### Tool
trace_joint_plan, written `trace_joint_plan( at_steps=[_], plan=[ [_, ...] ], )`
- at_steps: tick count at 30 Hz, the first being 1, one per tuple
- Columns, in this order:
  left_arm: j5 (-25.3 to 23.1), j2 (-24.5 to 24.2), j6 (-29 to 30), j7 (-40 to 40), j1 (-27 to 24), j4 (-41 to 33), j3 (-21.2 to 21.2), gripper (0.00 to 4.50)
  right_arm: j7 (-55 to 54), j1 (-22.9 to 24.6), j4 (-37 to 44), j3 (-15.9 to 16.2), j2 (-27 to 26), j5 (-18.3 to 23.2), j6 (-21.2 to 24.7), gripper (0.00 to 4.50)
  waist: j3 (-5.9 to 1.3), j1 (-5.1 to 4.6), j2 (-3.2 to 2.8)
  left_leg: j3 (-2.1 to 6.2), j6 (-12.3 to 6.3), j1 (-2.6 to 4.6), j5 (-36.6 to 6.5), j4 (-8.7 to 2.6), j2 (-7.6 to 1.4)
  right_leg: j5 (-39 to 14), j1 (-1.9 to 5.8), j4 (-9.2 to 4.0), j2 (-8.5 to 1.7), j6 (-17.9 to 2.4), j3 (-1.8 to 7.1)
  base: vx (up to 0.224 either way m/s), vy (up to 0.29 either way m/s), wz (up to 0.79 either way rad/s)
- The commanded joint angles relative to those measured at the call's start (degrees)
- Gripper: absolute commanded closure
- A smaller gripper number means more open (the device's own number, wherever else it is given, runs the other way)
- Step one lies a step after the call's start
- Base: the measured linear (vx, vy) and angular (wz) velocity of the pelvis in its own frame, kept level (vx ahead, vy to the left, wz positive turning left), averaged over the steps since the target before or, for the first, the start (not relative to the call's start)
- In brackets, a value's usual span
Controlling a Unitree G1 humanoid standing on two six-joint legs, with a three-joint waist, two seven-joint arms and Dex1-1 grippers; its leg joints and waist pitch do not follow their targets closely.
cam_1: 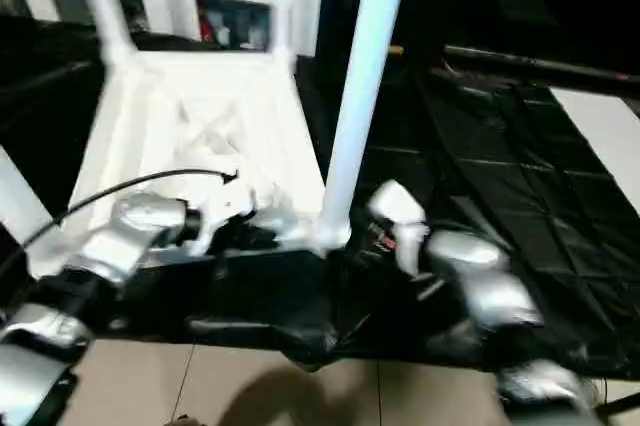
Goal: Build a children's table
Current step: Rotate leg to tighten
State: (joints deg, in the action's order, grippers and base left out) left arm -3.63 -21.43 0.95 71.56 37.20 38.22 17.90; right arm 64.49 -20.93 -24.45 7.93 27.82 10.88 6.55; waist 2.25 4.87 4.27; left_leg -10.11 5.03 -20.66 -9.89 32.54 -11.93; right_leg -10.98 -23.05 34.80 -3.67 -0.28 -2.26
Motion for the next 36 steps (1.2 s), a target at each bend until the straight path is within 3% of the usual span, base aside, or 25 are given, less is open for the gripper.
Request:
trace_joint_plan(
  at_steps=[1, 11, 18, 19, 23, 26, 30, 32, 33, 36],
  plan=[
    [-0.5, 0.1, 0.3, 4.2, -1.9, -0.3, 3.4, 4.50, 1.1, 0.7, 2.8, 0.2, 0.7, 0.8, 1.5, 0.49, -2.85, -0.38, 0.09, -0.13, -3.30, 0.34, -12.0, -3.30, -1.45, -10.0, 2.57, -4.18, -3.62, -11.5, 2.12, 0.000, 0.000, 0.00],
    [3.8, -3.7, 1.3, 14.7, -2.6, -4.2, 3.0, 4.50, 1.4, 4.5, 9.5, -0.2, 2.3, 2.2, 5.5, 0.49, -2.92, -0.06, -0.42, -0.14, -2.44, 0.58, -11.2, -3.34, -1.63, -7.0, 2.71, -3.73, -3.57, -12.4, 2.10, 0.000, 0.000, 0.00],
    [4.0, -4.8, 0.5, 15.3, -2.2, -4.4, 2.0, 4.50, 0.6, 5.3, 10.7, -1.0, 2.4, 2.4, 6.3, 0.49, -2.90, -0.15, -0.60, -0.15, -1.73, 0.60, -12.2, -3.29, -1.51, -8.1, 2.67, -3.83, -3.51, -12.2, 2.09, 0.000, 0.000, 0.00],
    [4.8, -4.8, 1.2, 15.1, -1.9, -4.4, 1.1, 4.23, 0.2, 5.7, 11.0, -1.3, 2.3, 2.4, 6.4, 0.42, -2.94, -0.09, -0.51, -0.14, -1.72, 0.55, -11.9, -3.26, -1.49, -7.6, 2.76, -3.77, -3.54, -12.2, 2.10, 0.000, 0.000, 0.00],
    [5.5, -5.4, 1.5, 15.5, -1.9, -5.2, 0.4, 3.88, 0.0, 6.3, 11.7, -1.6, 2.3, 2.6, 6.8, 0.39, -3.03, -0.18, -0.50, -0.10, -1.85, 0.48, -11.2, -3.19, -1.40, -6.6, 2.88, -3.60, -3.52, -12.3, 2.06, 0.000, 0.000, 0.00],
    [8.4, -6.6, 3.5, 16.1, -2.5, -8.9, -1.6, 3.75, -0.5, 7.1, 13.4, -2.0, 2.9, 3.5, 7.7, 0.39, -3.08, -0.13, -0.69, -0.17, -2.08, 0.55, -10.0, -3.12, -1.50, -3.2, 2.94, -3.24, -3.38, -13.5, 2.04, 0.000, 0.000, 0.00],
    [12.3, -7.9, 7.7, 16.2, -4.5, -15.0, -4.5, 3.43, -1.0, 8.3, 15.6, -2.9, 3.7, 4.1, 8.4, 0.39, -2.85, -0.28, -0.95, -0.16, -1.46, 0.63, -12.0, -3.23, -1.51, -6.1, 2.93, -3.40, -3.44, -13.5, 2.07, 0.000, 0.000, 0.00],
    [16.6, -9.2, 12.8, 14.1, -7.4, -22.1, -8.9, 3.41, -2.1, 10.4, 20.1, -5.4, 4.5, 6.4, 10.7, 0.39, -2.79, -0.36, -0.96, -0.19, -1.08, 0.58, -12.3, -3.29, -1.59, -6.7, 3.03, -3.35, -3.38, -13.3, 2.21, 0.000, 0.000, 0.00],
    [18.0, -9.6, 14.5, 13.0, -8.5, -24.5, -10.6, 3.19, -2.6, 11.2, 21.9, -6.5, 4.8, 7.4, 11.7, 0.39, -2.76, -0.45, -1.00, -0.16, -1.18, 0.57, -12.5, -3.29, -1.55, -7.1, 2.95, -3.39, -3.21, -13.1, 2.16, 0.000, 0.000, 0.00],
    [19.3, -8.0, 17.5, 3.7, -12.0, -29.6, -16.1, 2.98, -4.2, 13.7, 26.7, -10.1, 5.1, 10.0, 14.1, 0.39, -2.54, -0.49, -1.24, -0.20, -1.41, 0.70, -13.8, -3.27, -1.44, -10.4, 2.63, -3.96, -3.06, -12.1, 2.12, 0.000, 0.000, 0.00]
  ],
)
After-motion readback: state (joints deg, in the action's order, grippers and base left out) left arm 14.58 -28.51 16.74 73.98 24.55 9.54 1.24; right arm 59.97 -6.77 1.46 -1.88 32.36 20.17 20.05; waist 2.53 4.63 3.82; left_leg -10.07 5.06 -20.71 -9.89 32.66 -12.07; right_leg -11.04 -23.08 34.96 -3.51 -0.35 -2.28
